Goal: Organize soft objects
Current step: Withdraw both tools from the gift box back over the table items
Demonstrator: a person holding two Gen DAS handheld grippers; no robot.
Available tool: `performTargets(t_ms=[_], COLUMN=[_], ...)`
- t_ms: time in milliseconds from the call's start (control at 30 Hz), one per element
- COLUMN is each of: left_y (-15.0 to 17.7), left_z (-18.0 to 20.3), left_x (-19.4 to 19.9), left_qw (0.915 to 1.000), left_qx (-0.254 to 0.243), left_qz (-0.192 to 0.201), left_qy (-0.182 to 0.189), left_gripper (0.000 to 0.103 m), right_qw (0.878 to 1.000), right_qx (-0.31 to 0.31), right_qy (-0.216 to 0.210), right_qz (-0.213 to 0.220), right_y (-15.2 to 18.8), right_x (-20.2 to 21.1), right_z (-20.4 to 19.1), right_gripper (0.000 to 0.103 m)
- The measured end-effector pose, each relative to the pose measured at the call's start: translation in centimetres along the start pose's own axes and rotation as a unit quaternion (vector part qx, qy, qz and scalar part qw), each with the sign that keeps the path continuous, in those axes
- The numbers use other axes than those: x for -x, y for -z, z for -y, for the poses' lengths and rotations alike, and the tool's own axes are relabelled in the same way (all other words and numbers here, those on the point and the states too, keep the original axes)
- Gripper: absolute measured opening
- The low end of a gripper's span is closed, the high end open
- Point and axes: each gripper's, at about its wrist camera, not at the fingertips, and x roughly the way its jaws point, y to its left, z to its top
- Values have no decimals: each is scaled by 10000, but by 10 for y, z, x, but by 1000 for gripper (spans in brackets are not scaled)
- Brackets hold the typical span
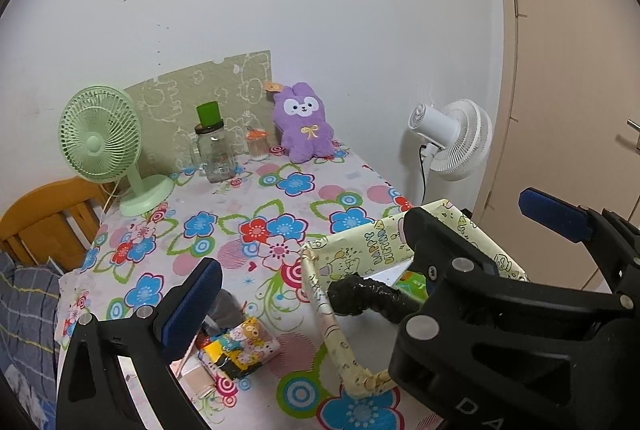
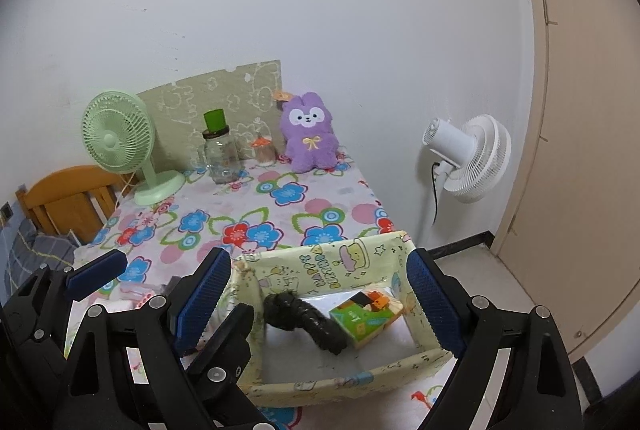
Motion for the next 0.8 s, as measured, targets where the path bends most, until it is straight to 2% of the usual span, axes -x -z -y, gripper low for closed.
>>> performTargets(t_ms=[467,800], left_y=[12,21], left_z=[-27,-47], left_x=[21,30], left_qw=[9998,9994], left_qx=[123,192], left_qz=[126,201], left_qy=[-94,-186], left_gripper=[103,103], right_qw=[9999,9994], right_qx=[86,219], right_qy=[-109,-194], right_qz=[46,172], right_y=[7,11], right_x=[15,19], right_z=[-32,-57], right_gripper=[96,103])
